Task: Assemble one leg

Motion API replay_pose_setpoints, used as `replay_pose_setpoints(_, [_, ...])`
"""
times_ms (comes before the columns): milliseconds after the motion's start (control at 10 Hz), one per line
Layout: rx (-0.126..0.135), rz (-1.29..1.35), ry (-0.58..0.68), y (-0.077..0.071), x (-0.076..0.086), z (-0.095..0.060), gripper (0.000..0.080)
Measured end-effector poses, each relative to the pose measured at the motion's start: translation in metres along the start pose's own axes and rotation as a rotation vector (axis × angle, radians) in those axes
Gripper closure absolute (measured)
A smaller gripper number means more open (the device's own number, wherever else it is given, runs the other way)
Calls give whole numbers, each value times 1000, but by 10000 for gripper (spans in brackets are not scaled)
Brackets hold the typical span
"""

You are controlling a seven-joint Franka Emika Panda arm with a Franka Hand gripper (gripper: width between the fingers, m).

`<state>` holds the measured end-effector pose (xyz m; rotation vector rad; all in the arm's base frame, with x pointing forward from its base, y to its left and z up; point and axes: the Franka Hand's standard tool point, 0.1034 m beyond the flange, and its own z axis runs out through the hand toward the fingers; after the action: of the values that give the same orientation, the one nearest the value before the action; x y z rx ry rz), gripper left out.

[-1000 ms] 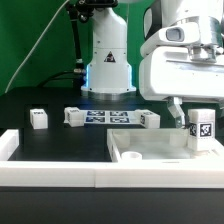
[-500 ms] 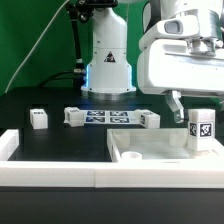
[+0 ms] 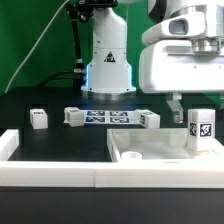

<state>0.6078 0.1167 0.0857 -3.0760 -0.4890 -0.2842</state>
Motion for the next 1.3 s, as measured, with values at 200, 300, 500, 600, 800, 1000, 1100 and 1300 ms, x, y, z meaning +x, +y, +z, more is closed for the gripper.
replay_pose_setpoints(200, [38,12,-171,-6,-2,-2,150])
replay_pose_setpoints(300, [28,10,-129,-2,5,-1,150])
replay_pose_setpoints(500, [28,14,-132,-1,3,1,150])
replay_pose_setpoints(600, [28,14,-132,0,3,1,150])
replay_pose_setpoints(800, [27,14,-129,1,3,1,150])
replay_pose_setpoints(1000, [24,19,-123,5,2,1,150])
replay_pose_setpoints(1100, [24,19,-123,5,2,1,261])
replay_pose_setpoints(1300, [24,20,-123,6,2,1,415])
